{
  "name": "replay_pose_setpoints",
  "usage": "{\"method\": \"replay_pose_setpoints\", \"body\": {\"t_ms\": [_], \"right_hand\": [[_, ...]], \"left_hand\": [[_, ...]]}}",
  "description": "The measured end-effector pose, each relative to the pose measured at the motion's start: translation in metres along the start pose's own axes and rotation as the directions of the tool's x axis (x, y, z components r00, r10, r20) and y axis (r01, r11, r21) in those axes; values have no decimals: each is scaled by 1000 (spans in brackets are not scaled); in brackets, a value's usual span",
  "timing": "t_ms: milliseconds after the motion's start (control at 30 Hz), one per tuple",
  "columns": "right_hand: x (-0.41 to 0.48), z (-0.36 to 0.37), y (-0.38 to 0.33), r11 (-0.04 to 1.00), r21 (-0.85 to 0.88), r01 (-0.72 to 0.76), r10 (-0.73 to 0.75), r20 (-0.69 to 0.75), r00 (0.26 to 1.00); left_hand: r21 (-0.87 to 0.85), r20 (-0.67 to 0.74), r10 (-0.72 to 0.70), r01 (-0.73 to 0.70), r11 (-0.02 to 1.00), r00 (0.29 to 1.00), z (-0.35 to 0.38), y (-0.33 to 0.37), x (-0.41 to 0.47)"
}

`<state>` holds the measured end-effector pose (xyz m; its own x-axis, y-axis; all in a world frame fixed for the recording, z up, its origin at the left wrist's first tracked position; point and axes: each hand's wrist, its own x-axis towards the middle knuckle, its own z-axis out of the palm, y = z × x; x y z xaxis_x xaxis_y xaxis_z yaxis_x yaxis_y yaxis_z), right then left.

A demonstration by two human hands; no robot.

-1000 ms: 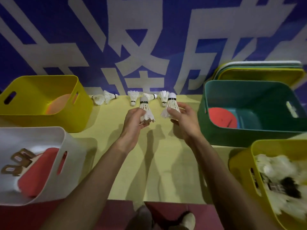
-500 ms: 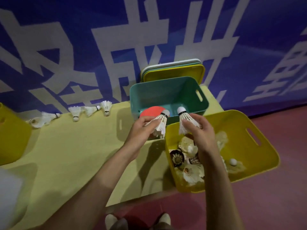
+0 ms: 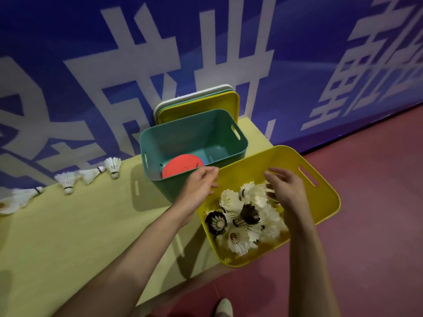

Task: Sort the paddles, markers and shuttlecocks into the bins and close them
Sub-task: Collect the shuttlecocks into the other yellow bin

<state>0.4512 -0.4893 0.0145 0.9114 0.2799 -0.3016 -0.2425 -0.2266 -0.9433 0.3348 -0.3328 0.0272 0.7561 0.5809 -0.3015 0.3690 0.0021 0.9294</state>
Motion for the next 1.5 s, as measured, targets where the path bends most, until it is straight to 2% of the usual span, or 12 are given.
{"method": "replay_pose_setpoints", "body": {"t_ms": [233, 500, 733, 867, 1033, 1167, 1367, 1500], "right_hand": [[-11, 60, -16, 999, -22, 48, -43, 182, 982], [-24, 184, -31, 978, -131, 162, -100, 389, 916], [-63, 336, -34, 920, -270, 286, -70, 603, 794], [-84, 426, -27, 885, -321, 337, -36, 675, 737], [-90, 519, -13, 820, -419, 390, 46, 727, 685], [-85, 578, 0, 762, -502, 410, 101, 716, 690], [-68, 643, 15, 581, -577, 573, 242, 795, 556], [-54, 671, 27, 470, -599, 648, 248, 795, 554]], "left_hand": [[-71, -149, 29, -40, 997, 988, -57, -4, -2], [-144, -368, -30, -25, 989, 929, -171, -27, -11], [-201, -528, -122, 15, 979, 841, -290, -73, -23], [-243, -598, -202, 65, 968, 776, -363, -113, -21], [-279, -648, -291, 137, 951, 704, -451, -165, -3], [-312, -652, -354, 189, 931, 670, -506, -197, 23], [-272, -658, -391, 281, 920, 643, -556, -241, 67], [-228, -683, -383, 317, 921, 622, -569, -265, 90]]}}
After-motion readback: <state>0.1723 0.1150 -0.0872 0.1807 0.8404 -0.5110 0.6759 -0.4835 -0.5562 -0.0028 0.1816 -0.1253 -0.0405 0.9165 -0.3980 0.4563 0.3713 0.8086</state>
